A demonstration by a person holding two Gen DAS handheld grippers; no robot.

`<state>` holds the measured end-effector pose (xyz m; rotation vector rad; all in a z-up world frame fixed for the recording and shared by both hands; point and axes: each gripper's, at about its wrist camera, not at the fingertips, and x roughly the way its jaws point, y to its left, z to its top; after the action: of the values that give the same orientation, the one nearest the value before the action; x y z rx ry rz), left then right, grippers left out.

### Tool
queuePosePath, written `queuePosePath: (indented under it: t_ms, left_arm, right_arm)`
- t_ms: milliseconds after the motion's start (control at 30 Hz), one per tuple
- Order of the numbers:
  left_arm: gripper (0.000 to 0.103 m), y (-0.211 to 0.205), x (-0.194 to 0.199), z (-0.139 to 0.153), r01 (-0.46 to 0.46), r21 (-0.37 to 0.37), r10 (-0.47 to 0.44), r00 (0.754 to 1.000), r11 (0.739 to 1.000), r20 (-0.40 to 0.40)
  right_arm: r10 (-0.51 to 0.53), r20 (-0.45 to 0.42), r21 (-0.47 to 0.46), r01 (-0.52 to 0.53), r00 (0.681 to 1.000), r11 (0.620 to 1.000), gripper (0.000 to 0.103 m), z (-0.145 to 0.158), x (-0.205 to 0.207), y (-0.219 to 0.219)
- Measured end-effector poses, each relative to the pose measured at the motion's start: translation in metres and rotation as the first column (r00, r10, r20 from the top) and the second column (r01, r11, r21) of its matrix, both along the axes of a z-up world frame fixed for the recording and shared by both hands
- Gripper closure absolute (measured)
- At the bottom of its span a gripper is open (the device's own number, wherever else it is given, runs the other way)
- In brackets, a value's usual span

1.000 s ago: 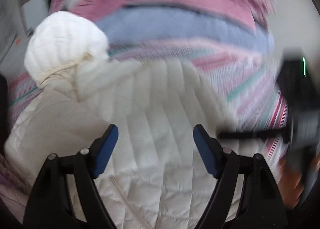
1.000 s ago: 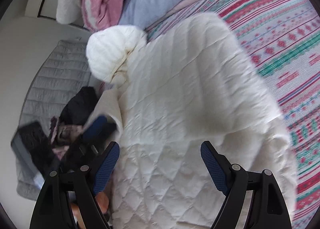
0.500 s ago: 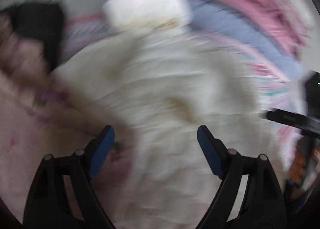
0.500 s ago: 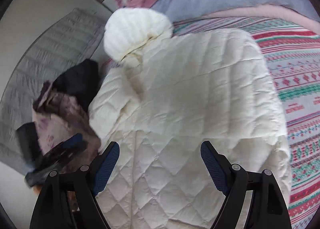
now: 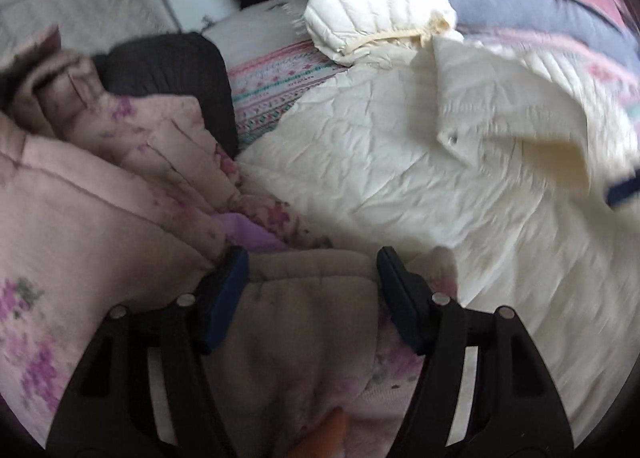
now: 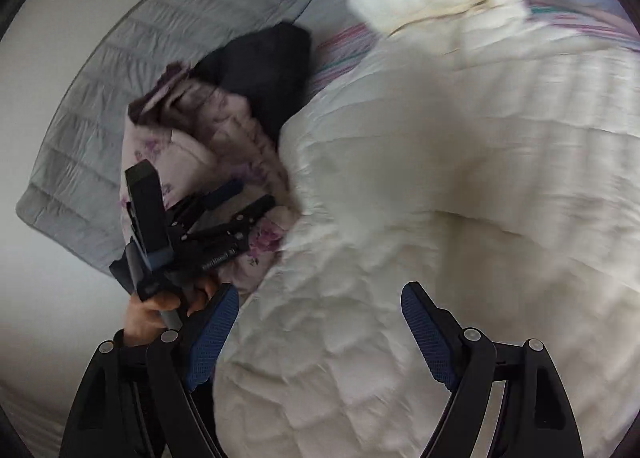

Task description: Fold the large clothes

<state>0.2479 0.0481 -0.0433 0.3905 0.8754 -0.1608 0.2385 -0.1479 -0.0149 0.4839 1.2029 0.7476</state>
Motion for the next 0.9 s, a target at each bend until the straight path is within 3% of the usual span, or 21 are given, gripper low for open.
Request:
queuePosePath:
  t_ms: [100, 167, 233, 267, 300, 333, 433, 467, 500, 567, 633, 667, 767, 833, 867, 900]
  left_arm:
    - [0.034, 0.036, -0.005, 0.006, 0.115, -0.054, -0.116, 0.993, 0.992, -0.015]
    - [0.034, 0.053, -0.008, 0.005, 0.177, -0.093, -0.181, 0.983, 0.98, -0.033]
    - [0.034, 0.073, -0.016, 0.005, 0.237, -0.121, -0.241, 0.97, 0.964, -0.024]
    - [0.034, 0.079, -0.019, 0.005, 0.265, -0.125, -0.27, 0.963, 0.956, -0.02]
    - [0.034, 0.084, -0.02, 0.006, 0.289, -0.126, -0.293, 0.956, 0.949, -0.019]
    - [0.034, 0.087, -0.02, 0.007, 0.302, -0.128, -0.306, 0.952, 0.945, -0.018]
    - [0.034, 0.086, -0.016, 0.009, 0.308, -0.142, -0.315, 0.948, 0.941, -0.034]
    - [0.033, 0.08, -0.016, 0.01, 0.299, -0.137, -0.307, 0.951, 0.944, -0.04]
    - [0.031, 0.078, -0.018, 0.01, 0.296, -0.128, -0.304, 0.952, 0.947, -0.043]
    - [0.026, 0.058, -0.028, 0.01, 0.299, -0.042, -0.301, 0.953, 0.953, -0.037]
    - [0.025, 0.046, -0.04, 0.016, 0.3, -0.017, -0.301, 0.954, 0.954, -0.01]
    - [0.025, 0.045, -0.046, 0.023, 0.292, -0.045, -0.292, 0.956, 0.955, -0.002]
    - [0.023, 0.049, -0.05, 0.047, 0.219, -0.23, -0.225, 0.974, 0.948, 0.001]
    - [0.021, 0.051, -0.051, 0.06, 0.141, -0.377, -0.172, 0.984, 0.915, -0.048]
    - [0.02, 0.048, -0.053, 0.064, 0.113, -0.416, -0.154, 0.986, 0.902, -0.066]
    - [0.019, 0.042, -0.055, 0.064, 0.087, -0.425, -0.136, 0.987, 0.901, -0.085]
  right_arm:
    - [-0.047, -0.03, 0.036, 0.048, 0.998, 0.998, 0.019, -0.009, 0.037, 0.023]
    - [-0.123, -0.007, 0.0, 0.123, 0.992, 0.992, 0.019, -0.011, 0.059, 0.024]
    - [-0.233, 0.001, 0.029, 0.233, 0.972, 0.972, 0.019, -0.01, 0.076, 0.006]
    - [-0.322, -0.014, 0.072, 0.322, 0.947, 0.944, 0.019, -0.01, 0.081, -0.016]
    - [-0.414, -0.036, 0.074, 0.416, 0.91, 0.907, 0.019, -0.013, 0.084, -0.038]
    - [-0.536, -0.068, 0.033, 0.539, 0.842, 0.842, 0.019, -0.019, 0.084, -0.07]
    - [-0.718, -0.113, -0.031, 0.72, 0.687, 0.693, 0.019, -0.032, 0.073, -0.137]
    - [-0.794, -0.092, -0.076, 0.791, 0.601, 0.608, 0.019, -0.03, 0.061, -0.167]
    - [-0.84, -0.071, -0.08, 0.837, 0.537, 0.542, 0.019, -0.026, 0.048, -0.188]
    - [-0.878, -0.082, -0.029, 0.879, 0.472, 0.475, 0.019, -0.022, 0.024, -0.222]
    - [-0.864, -0.106, -0.017, 0.868, 0.492, 0.496, 0.019, -0.02, 0.006, -0.239]
    - [-0.858, -0.092, -0.051, 0.858, 0.506, 0.511, 0.019, -0.017, 0.0, -0.24]
    - [-0.789, -0.03, -0.109, 0.783, 0.614, 0.613, 0.019, -0.004, -0.012, -0.227]
    - [-0.663, -0.003, -0.089, 0.66, 0.749, 0.746, 0.019, 0.006, -0.008, -0.195]
    - [-0.538, 0.02, -0.106, 0.536, 0.843, 0.837, 0.019, 0.013, 0.0, -0.161]
    - [-0.421, 0.035, -0.124, 0.422, 0.906, 0.898, 0.019, 0.017, 0.005, -0.13]
